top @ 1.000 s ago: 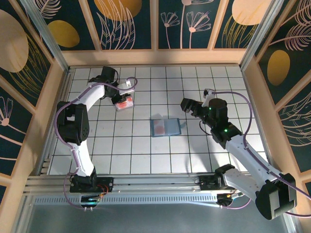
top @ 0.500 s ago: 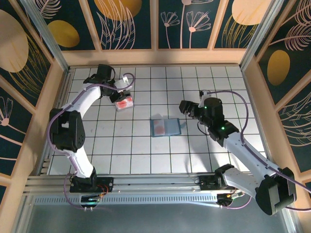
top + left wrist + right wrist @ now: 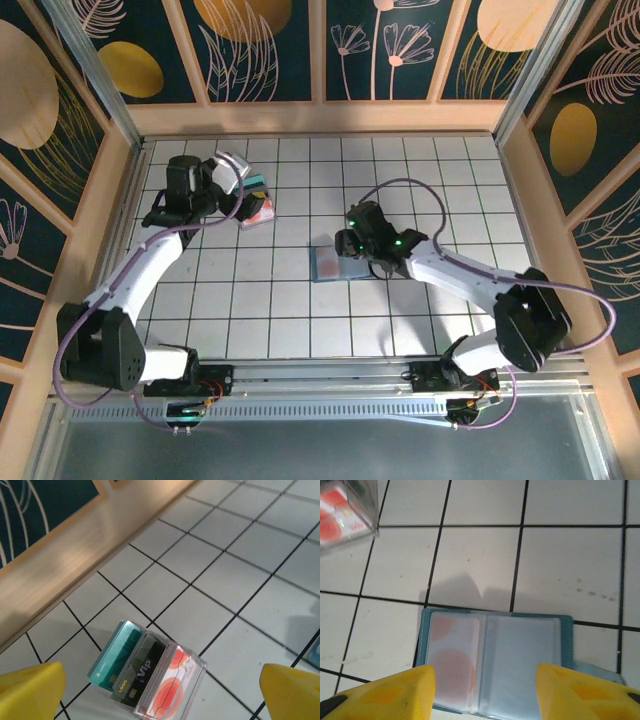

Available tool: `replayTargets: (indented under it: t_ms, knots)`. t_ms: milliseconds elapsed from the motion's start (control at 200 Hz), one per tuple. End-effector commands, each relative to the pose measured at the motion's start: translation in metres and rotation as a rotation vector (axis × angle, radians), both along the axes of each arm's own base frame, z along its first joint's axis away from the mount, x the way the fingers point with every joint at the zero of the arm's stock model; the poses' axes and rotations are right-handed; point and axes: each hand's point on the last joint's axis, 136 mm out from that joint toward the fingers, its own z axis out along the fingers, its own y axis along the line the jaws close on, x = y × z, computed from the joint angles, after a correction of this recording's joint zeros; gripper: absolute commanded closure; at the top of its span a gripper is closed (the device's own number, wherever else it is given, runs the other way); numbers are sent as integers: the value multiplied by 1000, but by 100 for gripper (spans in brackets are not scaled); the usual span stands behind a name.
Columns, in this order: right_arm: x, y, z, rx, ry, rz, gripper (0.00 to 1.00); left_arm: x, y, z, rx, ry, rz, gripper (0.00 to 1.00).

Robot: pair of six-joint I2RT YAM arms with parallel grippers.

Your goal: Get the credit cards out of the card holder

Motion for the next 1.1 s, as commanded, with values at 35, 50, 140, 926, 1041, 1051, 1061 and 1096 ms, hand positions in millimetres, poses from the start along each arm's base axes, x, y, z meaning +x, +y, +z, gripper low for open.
replayTargets:
  t_ms: [35, 50, 140, 926, 1041, 1051, 1061, 1096]
  knots:
    - [-8, 14, -15, -91, 47, 33, 44, -4, 2, 42, -311, -38, 109, 1]
    - [-8, 16, -17, -96, 51, 39, 44, -5, 2, 43, -328, -33, 118, 1]
    - [-13, 28, -27, -119, 77, 73, 44, -7, 9, 43, -426, -16, 202, 1]
    - [-25, 60, -79, -255, 155, 162, 37, -41, 44, -56, -614, 142, 720, 1]
    - [-27, 55, -85, -269, 165, 151, 37, -39, 40, -56, -626, 145, 703, 1]
    - [-27, 55, -85, -268, 164, 151, 37, -39, 40, -56, -626, 145, 702, 1]
    - [-27, 55, -86, -270, 166, 151, 37, -39, 40, -56, -626, 145, 702, 1]
    - [-28, 54, -88, -274, 171, 151, 37, -38, 39, -55, -622, 144, 699, 1]
